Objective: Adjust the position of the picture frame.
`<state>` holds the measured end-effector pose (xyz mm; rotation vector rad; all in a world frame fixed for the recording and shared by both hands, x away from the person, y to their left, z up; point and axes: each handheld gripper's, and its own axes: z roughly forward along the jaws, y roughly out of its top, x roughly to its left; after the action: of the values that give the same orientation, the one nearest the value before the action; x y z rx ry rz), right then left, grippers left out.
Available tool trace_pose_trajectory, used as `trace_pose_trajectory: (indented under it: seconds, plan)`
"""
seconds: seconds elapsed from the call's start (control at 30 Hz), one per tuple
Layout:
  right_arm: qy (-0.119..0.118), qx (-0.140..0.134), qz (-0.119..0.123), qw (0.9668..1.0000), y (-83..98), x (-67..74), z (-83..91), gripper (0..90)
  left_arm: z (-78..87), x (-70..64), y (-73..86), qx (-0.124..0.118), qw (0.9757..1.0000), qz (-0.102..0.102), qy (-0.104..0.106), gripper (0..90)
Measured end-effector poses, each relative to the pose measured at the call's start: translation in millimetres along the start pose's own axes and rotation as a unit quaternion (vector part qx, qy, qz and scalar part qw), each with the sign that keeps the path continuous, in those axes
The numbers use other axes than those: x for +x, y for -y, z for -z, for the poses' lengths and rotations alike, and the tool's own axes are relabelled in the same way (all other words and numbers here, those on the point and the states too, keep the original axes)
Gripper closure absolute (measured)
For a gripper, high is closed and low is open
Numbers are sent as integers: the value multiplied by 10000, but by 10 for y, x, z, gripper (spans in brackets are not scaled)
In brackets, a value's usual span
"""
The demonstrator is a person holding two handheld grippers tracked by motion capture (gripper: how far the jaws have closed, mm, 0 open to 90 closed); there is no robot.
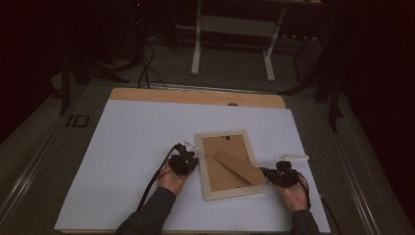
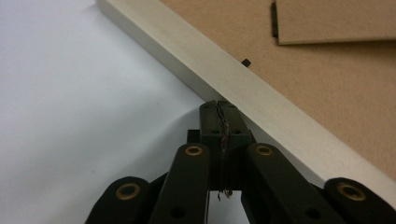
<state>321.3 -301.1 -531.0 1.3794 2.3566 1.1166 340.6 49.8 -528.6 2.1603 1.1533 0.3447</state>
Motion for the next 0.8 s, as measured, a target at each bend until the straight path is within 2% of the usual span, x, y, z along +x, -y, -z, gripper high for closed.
trace_pose_trajectory:
  seconds: [0.17,0.27,0.47,0.6,0.67,0.8]
  plan:
    - [-78,-3,-4,10000,-9,29,-10,900,-68,68,-117,101,9998,-74,-135,900]
    - [-196,12,28,9998,-8,38,-19,900,-105,112,-153,56,9999,-21,-163,900]
    - [-314,13,148,9994,-20,91,-28,900,-154,224,-207,2,9998,193,-64,900]
    - [-330,-44,237,9992,-33,143,-26,900,-151,222,-215,47,9999,-27,-162,900]
    - [-378,-53,234,9990,-28,140,-28,900,-132,215,-207,74,9999,-51,-148,900]
    - [-401,-57,232,9989,-23,139,-30,900,-61,186,-164,-31,10000,-30,-85,900]
